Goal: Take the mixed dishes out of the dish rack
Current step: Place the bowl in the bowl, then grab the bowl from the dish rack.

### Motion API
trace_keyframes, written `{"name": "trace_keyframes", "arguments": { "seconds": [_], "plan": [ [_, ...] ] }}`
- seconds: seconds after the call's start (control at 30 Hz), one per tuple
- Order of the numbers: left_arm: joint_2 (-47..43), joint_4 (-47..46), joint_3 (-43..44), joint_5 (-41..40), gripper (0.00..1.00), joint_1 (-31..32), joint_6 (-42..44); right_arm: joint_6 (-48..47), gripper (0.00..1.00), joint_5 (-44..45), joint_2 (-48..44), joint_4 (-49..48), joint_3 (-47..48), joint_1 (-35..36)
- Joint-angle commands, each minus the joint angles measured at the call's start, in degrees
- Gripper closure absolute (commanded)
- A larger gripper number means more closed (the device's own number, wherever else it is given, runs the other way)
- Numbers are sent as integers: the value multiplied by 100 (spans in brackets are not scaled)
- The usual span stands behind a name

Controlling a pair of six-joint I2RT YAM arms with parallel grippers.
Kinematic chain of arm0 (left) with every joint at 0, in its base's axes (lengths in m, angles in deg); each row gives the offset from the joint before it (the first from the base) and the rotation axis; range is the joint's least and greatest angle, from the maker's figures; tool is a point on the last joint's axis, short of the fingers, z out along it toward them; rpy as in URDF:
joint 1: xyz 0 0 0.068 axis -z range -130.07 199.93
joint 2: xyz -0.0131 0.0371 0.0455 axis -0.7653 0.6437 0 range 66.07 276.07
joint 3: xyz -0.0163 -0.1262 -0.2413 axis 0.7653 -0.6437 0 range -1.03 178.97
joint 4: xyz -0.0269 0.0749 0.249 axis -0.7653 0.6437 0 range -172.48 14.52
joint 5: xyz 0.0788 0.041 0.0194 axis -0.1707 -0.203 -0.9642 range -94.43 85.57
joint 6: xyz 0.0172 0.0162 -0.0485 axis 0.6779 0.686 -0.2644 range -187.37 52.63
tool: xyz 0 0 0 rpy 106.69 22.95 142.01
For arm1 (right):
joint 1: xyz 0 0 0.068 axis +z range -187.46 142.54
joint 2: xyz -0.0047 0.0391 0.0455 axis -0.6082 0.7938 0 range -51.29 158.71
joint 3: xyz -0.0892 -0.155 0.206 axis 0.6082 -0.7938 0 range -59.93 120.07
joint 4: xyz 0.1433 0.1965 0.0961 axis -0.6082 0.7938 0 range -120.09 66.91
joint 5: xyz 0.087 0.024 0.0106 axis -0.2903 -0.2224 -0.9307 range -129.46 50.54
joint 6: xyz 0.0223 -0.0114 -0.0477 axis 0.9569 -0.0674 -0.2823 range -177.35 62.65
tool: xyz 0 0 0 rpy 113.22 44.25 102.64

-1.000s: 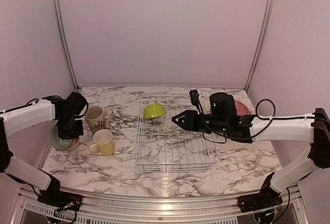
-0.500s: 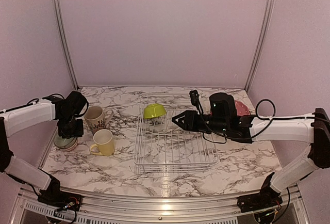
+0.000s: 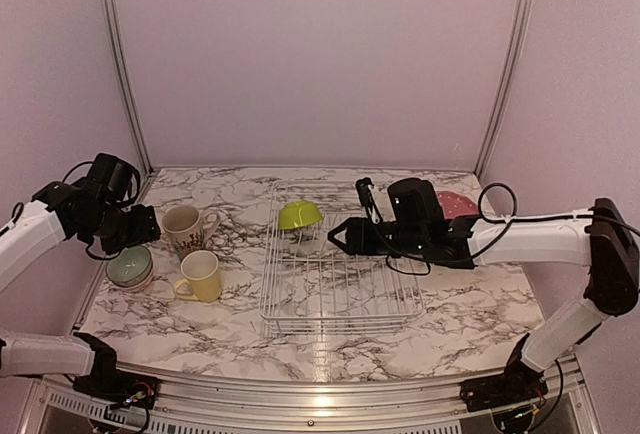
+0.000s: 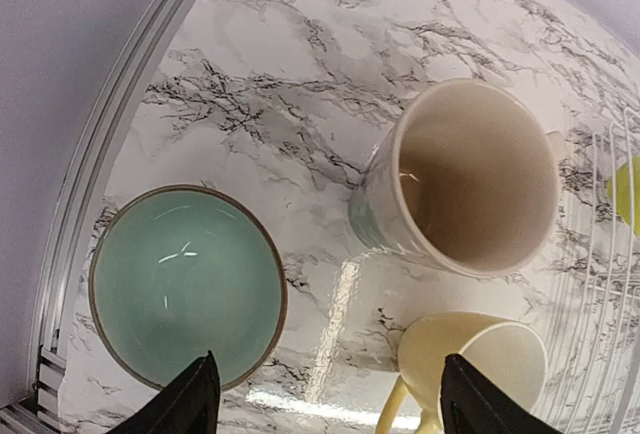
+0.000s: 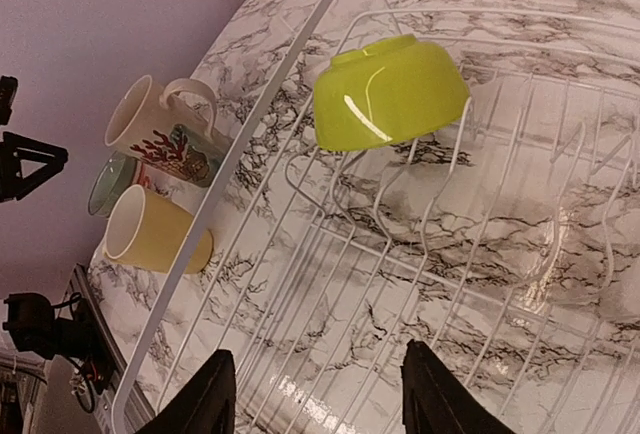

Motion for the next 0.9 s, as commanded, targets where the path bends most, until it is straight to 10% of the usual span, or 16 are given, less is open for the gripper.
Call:
{"name": "trace_keyframes", "arguments": {
  "seconds": [0.0, 0.43, 0.87],
  "plan": [
    [-777, -358, -62, 1133, 18, -29, 35, -615, 43, 340, 487, 697, 713, -3],
    [-1514, -2058, -756, 2940, 11, 93, -143, -3188, 27, 1427, 1693, 2348, 2720, 236],
    [-1466, -2568, -968, 2916, 8, 474, -9, -6650, 27, 1925, 2004, 2580, 3306, 481]
  ]
}}
